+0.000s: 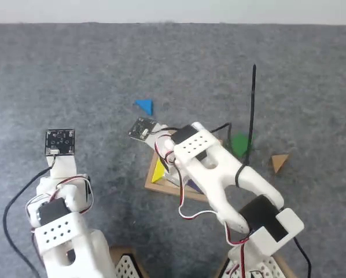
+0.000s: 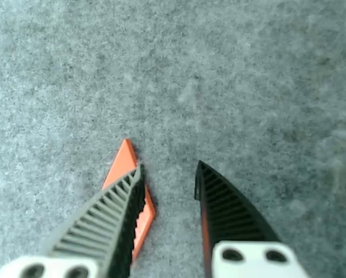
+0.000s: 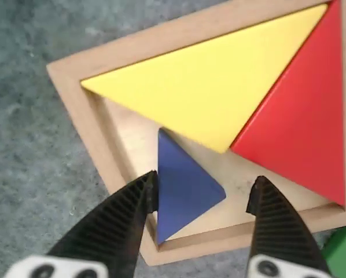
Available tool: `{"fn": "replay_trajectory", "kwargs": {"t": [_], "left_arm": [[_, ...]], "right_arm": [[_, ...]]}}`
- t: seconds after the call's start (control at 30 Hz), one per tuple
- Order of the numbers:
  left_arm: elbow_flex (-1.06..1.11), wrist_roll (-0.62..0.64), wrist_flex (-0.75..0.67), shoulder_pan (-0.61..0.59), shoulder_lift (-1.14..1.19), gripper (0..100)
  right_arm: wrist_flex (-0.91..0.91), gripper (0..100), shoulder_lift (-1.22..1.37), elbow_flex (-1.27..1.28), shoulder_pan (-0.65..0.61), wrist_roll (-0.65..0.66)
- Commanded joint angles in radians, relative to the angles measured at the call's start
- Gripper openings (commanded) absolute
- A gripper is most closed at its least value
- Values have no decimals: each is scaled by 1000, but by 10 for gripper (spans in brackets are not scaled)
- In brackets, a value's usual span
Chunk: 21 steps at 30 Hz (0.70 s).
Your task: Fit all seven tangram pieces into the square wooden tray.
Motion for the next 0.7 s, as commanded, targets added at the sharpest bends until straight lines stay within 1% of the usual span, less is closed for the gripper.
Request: {"fn": "replay_trajectory", "kwargs": {"t": [0.0,0.13,0.2,0.33,0.43,0.53,0.67], "left_arm": [[-7,-9,2,-2,-20,141],[-7,-9,2,-2,-20,141],[-7,-9,2,-2,-20,141],[-7,-9,2,-2,-20,141],[-7,-9,2,-2,-20,141],[-7,-9,2,-2,-20,141],[-7,-9,2,-2,-20,141]], "right_arm": [[-25,256,-30,-11,18,-23],[-56,255,77,-15,21,-87],[-50,247,119,-20,18,-89],[-12,151,134,-64,24,-97],[-8,79,134,-74,24,-146],[-4,54,128,-74,36,-180],[51,51,128,-123,114,-325]]}}
